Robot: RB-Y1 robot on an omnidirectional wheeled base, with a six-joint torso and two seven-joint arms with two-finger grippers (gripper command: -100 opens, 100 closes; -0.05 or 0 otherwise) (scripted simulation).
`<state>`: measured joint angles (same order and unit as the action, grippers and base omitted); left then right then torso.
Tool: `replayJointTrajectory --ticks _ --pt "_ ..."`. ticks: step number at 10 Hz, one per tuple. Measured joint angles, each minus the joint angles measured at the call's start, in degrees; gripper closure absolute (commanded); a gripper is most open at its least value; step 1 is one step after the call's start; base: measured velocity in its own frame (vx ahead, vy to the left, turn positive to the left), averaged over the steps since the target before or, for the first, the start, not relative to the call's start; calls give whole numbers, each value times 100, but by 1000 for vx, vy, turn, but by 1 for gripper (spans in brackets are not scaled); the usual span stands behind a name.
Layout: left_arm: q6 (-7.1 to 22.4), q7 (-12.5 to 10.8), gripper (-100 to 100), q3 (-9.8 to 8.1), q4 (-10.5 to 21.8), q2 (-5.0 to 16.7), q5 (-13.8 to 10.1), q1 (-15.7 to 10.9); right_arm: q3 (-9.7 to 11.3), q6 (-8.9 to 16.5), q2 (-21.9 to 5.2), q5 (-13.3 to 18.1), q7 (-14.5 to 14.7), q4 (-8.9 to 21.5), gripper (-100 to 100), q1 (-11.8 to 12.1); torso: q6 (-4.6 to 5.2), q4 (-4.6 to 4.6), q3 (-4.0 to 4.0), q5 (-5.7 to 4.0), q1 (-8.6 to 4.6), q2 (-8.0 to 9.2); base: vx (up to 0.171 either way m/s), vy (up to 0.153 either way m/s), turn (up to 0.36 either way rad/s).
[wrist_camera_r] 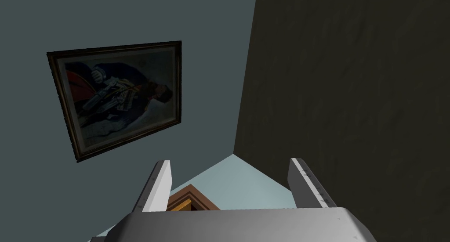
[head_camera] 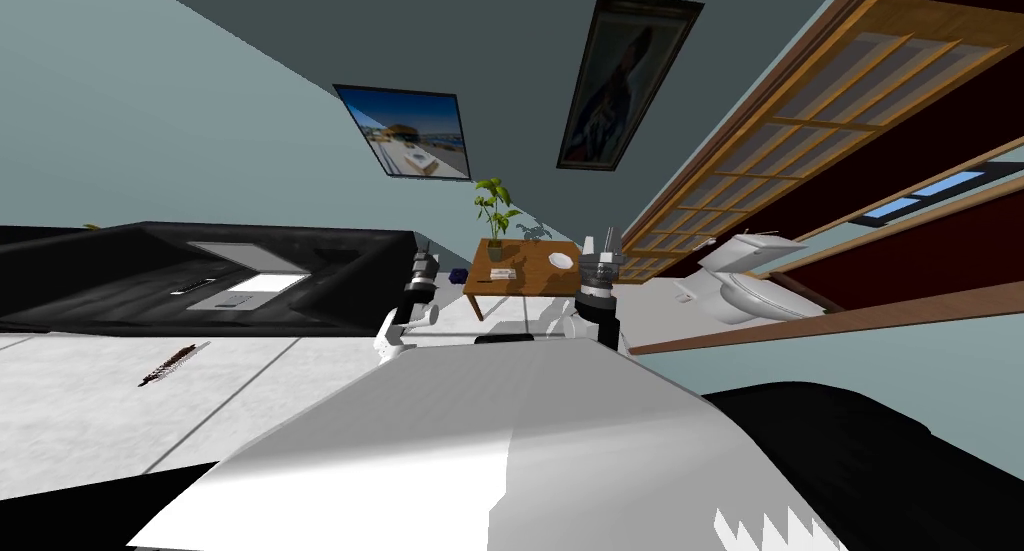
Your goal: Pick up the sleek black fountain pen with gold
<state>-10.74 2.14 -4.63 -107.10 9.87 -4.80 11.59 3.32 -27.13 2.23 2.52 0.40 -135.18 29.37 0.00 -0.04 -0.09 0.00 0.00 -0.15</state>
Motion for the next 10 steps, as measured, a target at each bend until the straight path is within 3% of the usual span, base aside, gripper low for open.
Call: replayJointTrajectory --ticks 10 --pt "1355 -224 -100 -94 1423 -63 78 -1002 0 0 0 0 0 0 0 0 -2 0 0 0 0 0 29 0 -49"
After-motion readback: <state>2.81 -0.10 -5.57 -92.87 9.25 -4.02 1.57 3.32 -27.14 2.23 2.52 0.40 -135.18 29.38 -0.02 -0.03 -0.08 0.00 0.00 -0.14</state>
